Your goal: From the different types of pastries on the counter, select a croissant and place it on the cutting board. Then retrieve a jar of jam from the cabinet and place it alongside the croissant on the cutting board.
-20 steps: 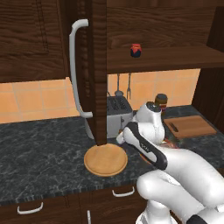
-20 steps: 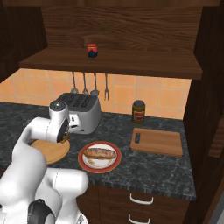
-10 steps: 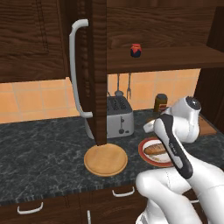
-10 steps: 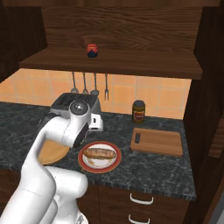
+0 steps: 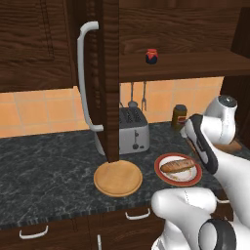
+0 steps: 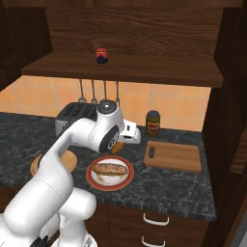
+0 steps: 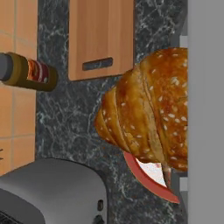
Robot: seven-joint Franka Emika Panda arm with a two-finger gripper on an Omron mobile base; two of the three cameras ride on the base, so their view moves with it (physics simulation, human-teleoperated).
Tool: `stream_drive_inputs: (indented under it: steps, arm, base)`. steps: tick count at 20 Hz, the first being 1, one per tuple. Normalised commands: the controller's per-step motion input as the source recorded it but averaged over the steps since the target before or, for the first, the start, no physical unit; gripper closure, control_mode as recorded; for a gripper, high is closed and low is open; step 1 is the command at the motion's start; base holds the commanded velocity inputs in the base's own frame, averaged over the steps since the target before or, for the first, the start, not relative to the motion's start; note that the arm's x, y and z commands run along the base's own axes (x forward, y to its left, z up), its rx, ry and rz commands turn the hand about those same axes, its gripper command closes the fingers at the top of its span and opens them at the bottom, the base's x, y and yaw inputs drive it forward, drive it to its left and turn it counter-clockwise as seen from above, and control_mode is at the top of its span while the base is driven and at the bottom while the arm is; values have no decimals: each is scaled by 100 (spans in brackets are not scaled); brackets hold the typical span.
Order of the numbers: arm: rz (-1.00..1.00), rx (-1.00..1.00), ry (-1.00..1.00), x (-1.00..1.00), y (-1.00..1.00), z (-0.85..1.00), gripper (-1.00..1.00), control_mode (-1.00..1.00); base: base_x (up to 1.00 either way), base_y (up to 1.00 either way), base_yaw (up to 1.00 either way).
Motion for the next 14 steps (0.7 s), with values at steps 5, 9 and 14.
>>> stream_drive_inputs:
  steps: [5, 9, 14]
  arm:
    - [-10, -4, 7, 19, -53, 8, 100, -100]
    - [2, 0, 0, 13, -1, -10, 100, -100]
    - [6, 0, 0, 48, -30, -35, 100, -100]
  base:
    - [0, 0, 0]
    - [0, 0, 0]
    - [0, 0, 0]
